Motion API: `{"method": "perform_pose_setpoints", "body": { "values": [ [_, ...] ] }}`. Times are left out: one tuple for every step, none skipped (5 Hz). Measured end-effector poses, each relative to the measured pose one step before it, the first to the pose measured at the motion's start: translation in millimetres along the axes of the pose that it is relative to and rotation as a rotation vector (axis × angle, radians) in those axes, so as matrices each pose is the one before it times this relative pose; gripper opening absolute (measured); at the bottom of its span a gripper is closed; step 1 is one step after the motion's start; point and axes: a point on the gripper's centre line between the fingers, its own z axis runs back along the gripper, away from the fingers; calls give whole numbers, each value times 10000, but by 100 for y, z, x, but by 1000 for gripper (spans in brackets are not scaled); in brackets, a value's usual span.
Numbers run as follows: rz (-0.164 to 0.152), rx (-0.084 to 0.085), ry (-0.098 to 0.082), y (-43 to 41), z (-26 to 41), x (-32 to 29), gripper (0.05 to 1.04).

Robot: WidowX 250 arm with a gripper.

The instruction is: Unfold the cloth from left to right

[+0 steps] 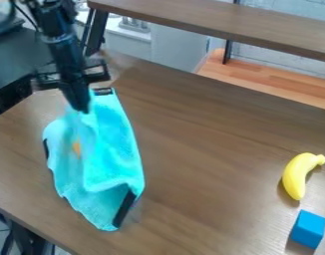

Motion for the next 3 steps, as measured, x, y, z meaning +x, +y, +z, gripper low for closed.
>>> {"method": "perform_pose_setpoints", "body": {
  "values": [
    [-247, -24, 197, -3327, 397, -649, 49],
    [-29, 205, -75, -2667, -58, -665, 49],
    [-95, -93, -300, -3094, 969, -15, 49]
  ]
}}
